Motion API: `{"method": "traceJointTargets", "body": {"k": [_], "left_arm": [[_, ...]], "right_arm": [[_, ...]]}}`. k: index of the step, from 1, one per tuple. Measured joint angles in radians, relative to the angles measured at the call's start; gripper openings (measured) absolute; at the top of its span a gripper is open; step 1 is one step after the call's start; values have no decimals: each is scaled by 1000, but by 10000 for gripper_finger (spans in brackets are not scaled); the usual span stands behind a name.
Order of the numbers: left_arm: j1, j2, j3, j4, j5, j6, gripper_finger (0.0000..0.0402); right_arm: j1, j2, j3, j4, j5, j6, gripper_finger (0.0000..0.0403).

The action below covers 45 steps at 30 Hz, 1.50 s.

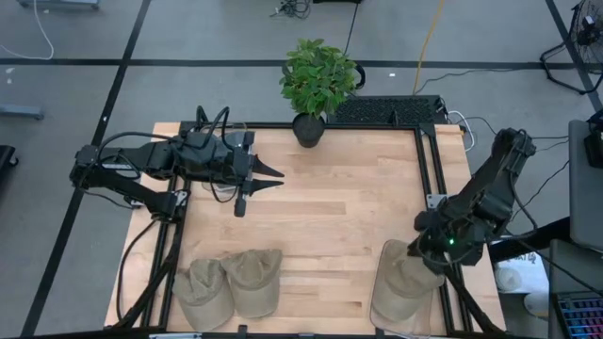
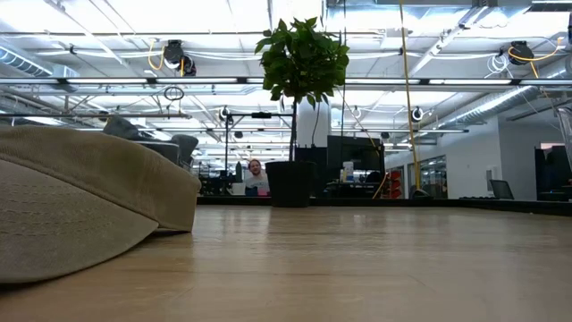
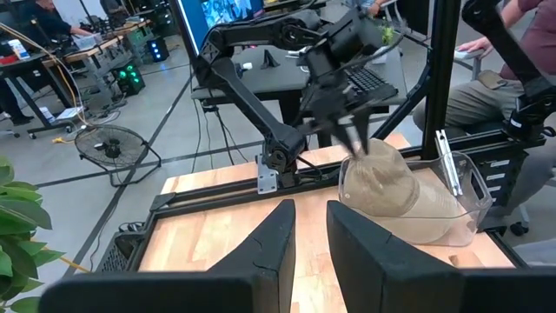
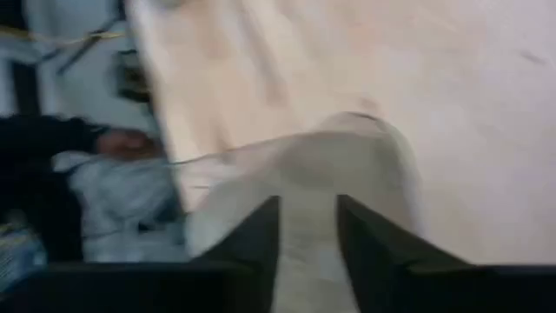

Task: Pick & Place hat
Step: Put the top left brown cap into the right transparent bin

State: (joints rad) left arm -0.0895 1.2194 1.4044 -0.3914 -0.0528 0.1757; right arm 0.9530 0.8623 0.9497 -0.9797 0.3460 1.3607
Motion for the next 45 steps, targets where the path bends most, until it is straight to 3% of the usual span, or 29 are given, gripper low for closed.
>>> {"method": "traceJointTargets", "body": {"k": [3, 6, 8, 15, 19, 22, 32, 36, 41, 45], "left_arm": [[0, 0, 0, 0, 0, 0, 77], [0, 0, 0, 0, 0, 0, 77], [0, 0, 0, 0, 0, 0, 77], [0, 0, 0, 0, 0, 0, 77], [0, 0, 0, 0, 0, 0, 77], [0, 0, 0, 0, 0, 0, 77], [0, 0, 0, 0, 0, 0, 77], [0, 0, 0, 0, 0, 0, 77], [0, 0, 0, 0, 0, 0, 77], [0, 0, 0, 0, 0, 0, 77]], "right_arm": [[16, 49, 0, 198, 25, -168, 16], [32, 123, 0, 395, -12, -271, 10], [36, 181, 3, 447, -81, -257, 3], [90, 342, 1, 103, -417, 328, 1], [132, 375, 1, 32, -553, 502, 0], [143, 382, 1, 20, -503, 513, 0], [106, 384, -1, -25, -160, 324, 0], [107, 383, -45, 4, -169, 332, 0], [102, 384, -168, 137, -270, 346, 0], [101, 369, -179, 132, -270, 347, 0]]}}
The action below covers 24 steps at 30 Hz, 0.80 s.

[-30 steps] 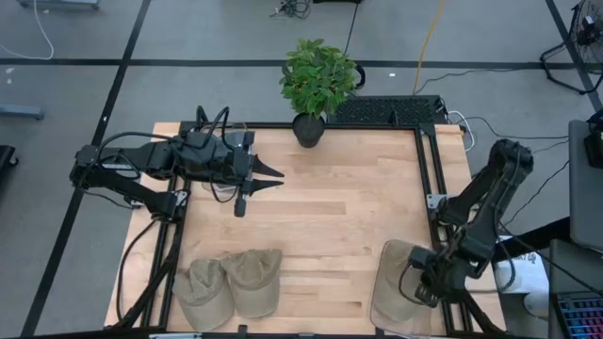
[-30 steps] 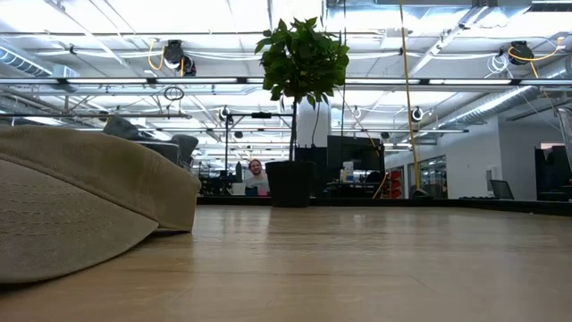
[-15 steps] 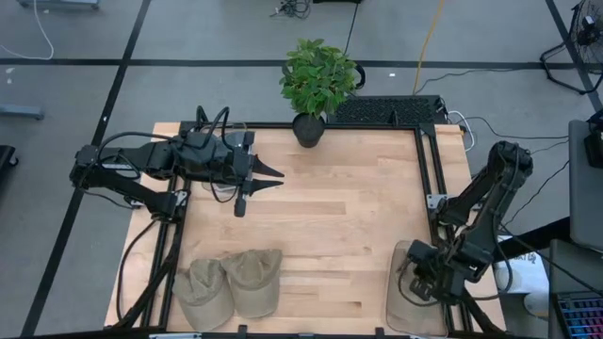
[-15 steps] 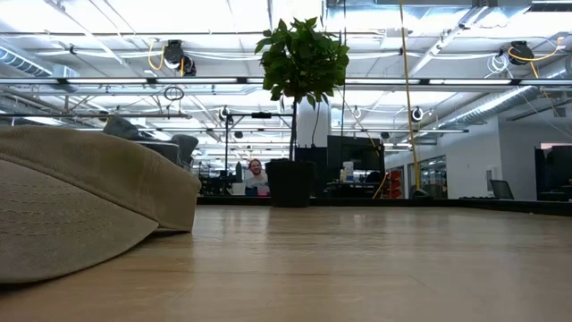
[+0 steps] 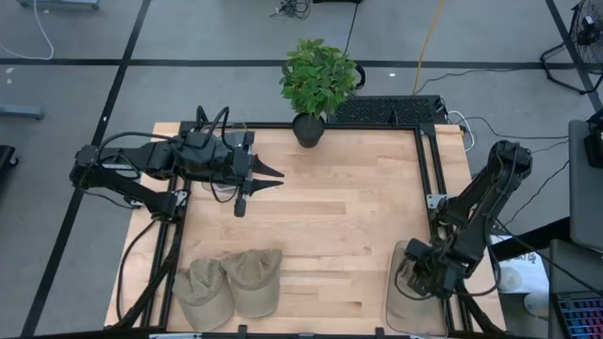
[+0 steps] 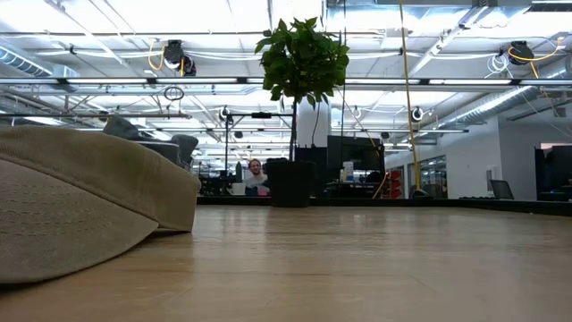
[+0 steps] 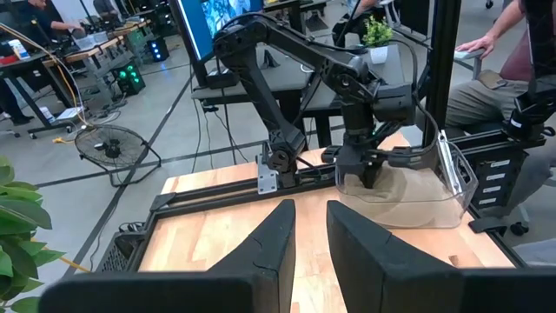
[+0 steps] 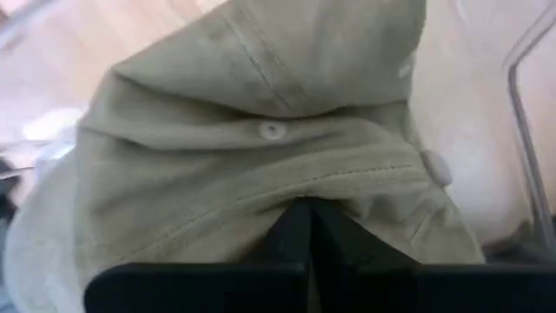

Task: Pick & Place hat
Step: Put the top left brown cap into the right transparent bin

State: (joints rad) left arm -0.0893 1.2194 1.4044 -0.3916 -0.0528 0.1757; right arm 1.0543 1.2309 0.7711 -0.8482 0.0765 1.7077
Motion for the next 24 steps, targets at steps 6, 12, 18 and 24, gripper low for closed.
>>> {"method": "traceJointTargets", "body": {"k": [6, 12, 18, 24], "left_arm": [[0, 0, 0, 0, 0, 0, 77], [0, 0, 0, 0, 0, 0, 77], [0, 0, 0, 0, 0, 0, 77], [0, 0, 0, 0, 0, 0, 77]], "right_arm": [[-1, -55, 84, -46, 70, -63, 0], [-1, -55, 192, -41, 110, -197, 0], [-15, 63, 282, -40, 54, -228, 0], [-15, 183, 286, -38, -117, -127, 0]]}}
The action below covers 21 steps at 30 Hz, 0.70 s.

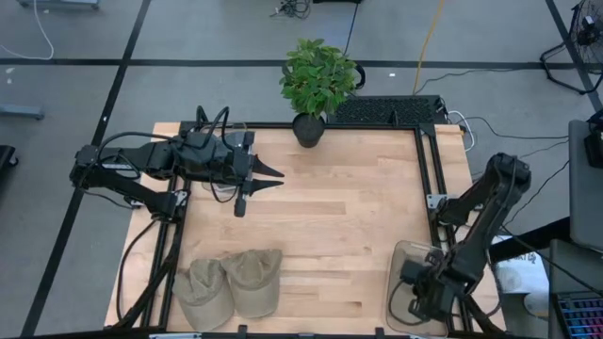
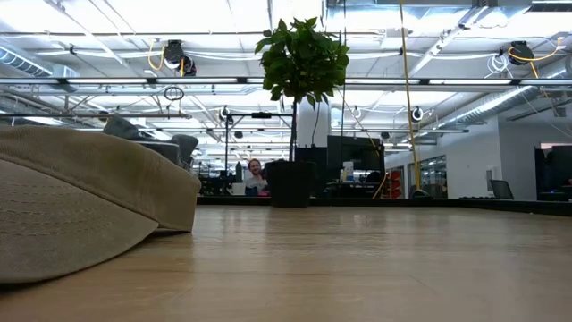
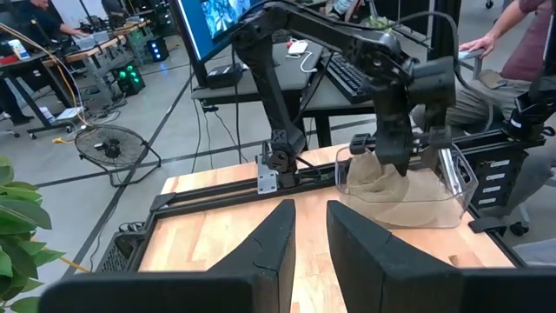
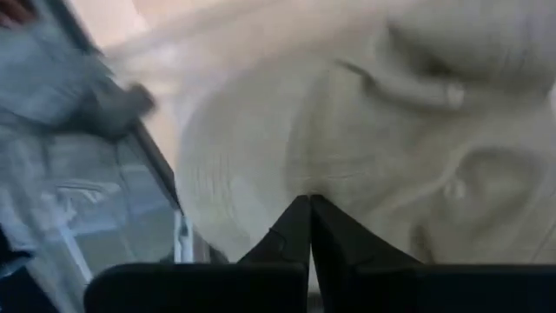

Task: Pick & Place hat
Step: Put the top left brown cap into the right transparent bin

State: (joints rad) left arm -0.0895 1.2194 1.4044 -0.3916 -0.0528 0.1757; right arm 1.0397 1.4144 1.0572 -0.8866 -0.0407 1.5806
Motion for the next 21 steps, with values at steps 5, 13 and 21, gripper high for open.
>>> {"method": "traceJointTargets", "body": {"k": [5, 13, 21], "left_arm": [[0, 0, 0, 0, 0, 0, 77], [0, 0, 0, 0, 0, 0, 77], [0, 0, 0, 0, 0, 0, 77]], "right_arm": [[0, 55, -27, 1, -86, 53, 0], [-1, 65, -48, 0, -64, 68, 0], [-5, -11, -50, -3, -55, 86, 0]]}}
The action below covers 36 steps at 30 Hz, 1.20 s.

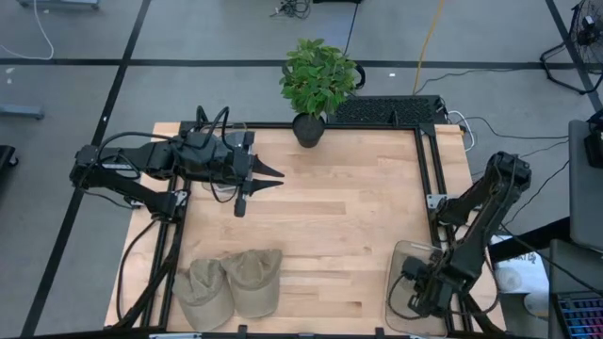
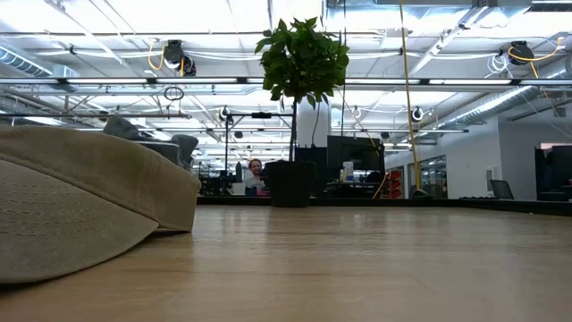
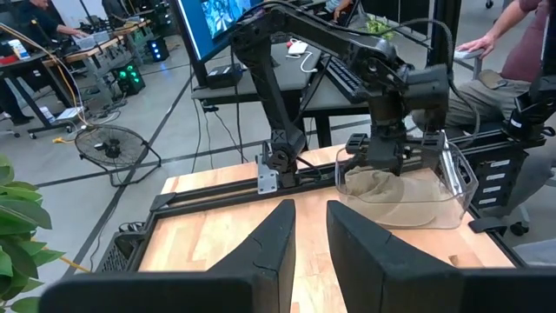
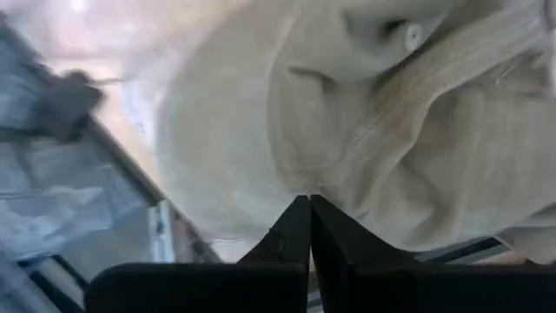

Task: Pick & Place hat
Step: Put the top left brown cap into the right transparent bin, then put the right brown cap into the right transparent bin

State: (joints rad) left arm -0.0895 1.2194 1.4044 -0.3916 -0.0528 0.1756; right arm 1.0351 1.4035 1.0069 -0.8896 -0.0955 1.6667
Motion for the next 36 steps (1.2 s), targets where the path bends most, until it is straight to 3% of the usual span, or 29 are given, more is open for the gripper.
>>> {"method": "traceJointTargets", "body": {"k": [5, 9, 17, 21, 23, 25, 28, 36], "left_arm": [[0, 0, 0, 0, 0, 0, 77], [0, 0, 0, 0, 0, 0, 77], [0, 0, 0, 0, 0, 0, 77], [0, 0, 0, 0, 0, 0, 77], [0, 0, 0, 0, 0, 0, 77], [0, 0, 0, 0, 0, 0, 77], [0, 0, 0, 0, 0, 0, 77], [0, 0, 0, 0, 0, 0, 77]], "right_arm": [[0, -108, 0, -4, 95, -42, 0], [1, -177, 0, 30, 274, -190, 0], [1, -197, -3, 235, 680, -698, 0], [-18, -196, -70, 399, 907, -974, 0], [-48, -201, -120, 500, 965, -1096, 0], [-96, -213, -181, 612, 961, -1195, 0], [-195, -237, -286, 818, 872, -1343, 0], [-464, -312, -506, 1412, 478, -1688, 0]]}}
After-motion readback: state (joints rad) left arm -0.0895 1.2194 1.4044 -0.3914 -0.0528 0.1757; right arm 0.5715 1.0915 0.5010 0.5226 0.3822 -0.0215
